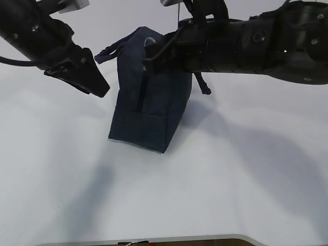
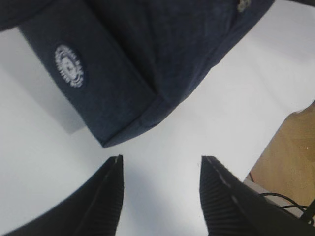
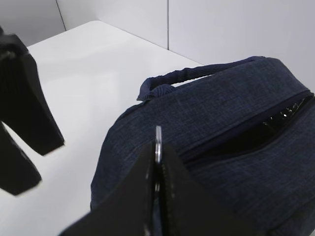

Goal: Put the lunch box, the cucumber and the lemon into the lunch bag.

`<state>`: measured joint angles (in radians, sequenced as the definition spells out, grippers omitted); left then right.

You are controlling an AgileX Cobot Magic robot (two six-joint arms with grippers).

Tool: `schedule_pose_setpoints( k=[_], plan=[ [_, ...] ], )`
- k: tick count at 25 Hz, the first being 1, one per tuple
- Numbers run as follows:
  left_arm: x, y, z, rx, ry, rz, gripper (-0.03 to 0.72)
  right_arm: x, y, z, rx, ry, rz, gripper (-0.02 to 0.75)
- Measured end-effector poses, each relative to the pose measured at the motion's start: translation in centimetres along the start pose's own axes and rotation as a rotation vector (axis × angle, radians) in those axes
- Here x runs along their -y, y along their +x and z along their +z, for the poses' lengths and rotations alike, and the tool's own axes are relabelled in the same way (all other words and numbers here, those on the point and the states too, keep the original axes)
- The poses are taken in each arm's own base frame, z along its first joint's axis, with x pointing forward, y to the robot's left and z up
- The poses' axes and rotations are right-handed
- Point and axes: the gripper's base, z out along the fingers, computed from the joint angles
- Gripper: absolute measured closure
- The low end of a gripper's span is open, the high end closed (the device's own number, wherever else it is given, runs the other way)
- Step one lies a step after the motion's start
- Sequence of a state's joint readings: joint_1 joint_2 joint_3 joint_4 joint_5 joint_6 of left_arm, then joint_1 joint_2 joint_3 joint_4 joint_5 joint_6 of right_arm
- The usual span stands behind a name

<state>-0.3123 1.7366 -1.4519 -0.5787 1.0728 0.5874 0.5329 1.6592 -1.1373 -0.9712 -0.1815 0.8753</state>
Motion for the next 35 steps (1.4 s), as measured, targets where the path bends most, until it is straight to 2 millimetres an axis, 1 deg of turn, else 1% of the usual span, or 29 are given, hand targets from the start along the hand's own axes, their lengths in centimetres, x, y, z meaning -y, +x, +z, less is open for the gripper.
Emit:
schedule_pose_setpoints(
  k=[4,8,15,17,18,21,22,23,25,30,35],
  plan=[
    [0.2,-0.3,1.5,-0.004,0.002,0.039,0.309,0.0,-0.2,0.0,0.006,0.0,0.038,0.733],
    [-0.3,-0.5,3.1,-0.003,-0.005,0.044,0.308,0.1,-0.5,0.0,0.013,0.002,0.072,0.733],
    [-0.5,-1.2,4.5,0.052,-0.003,0.049,0.311,0.1,-0.6,0.0,0.015,0.005,0.107,0.733],
    [-0.6,-1.3,4.8,0.06,-0.007,0.047,0.347,0.1,-0.6,0.0,0.015,0.005,0.119,0.733],
    [-0.6,-1.2,4.9,0.057,-0.006,0.045,0.396,0.1,-0.6,0.0,0.015,0.005,0.121,0.733],
    [-0.6,-1.2,4.9,0.058,-0.008,0.051,0.604,0.1,-0.6,0.0,0.015,0.005,0.123,0.733],
    [-0.6,-1.2,4.9,0.057,-0.006,0.054,0.648,0.1,-0.6,0.0,0.015,0.005,0.123,0.733],
    [-0.6,-1.2,4.9,0.052,-0.003,0.055,0.672,0.1,-0.7,0.0,0.019,0.005,0.125,0.733],
    [-0.6,-1.1,4.9,0.042,0.001,0.06,0.687,0.2,-1.0,0.0,0.026,0.009,0.123,0.733],
    [-0.6,-0.8,4.9,0.015,0.002,0.071,0.691,0.7,-2.1,-0.1,0.034,0.056,0.114,0.733],
    [-0.6,-0.8,4.9,0.013,0.001,0.085,0.691,1.0,-2.7,0.1,0.028,0.092,0.08,0.733]
  ],
)
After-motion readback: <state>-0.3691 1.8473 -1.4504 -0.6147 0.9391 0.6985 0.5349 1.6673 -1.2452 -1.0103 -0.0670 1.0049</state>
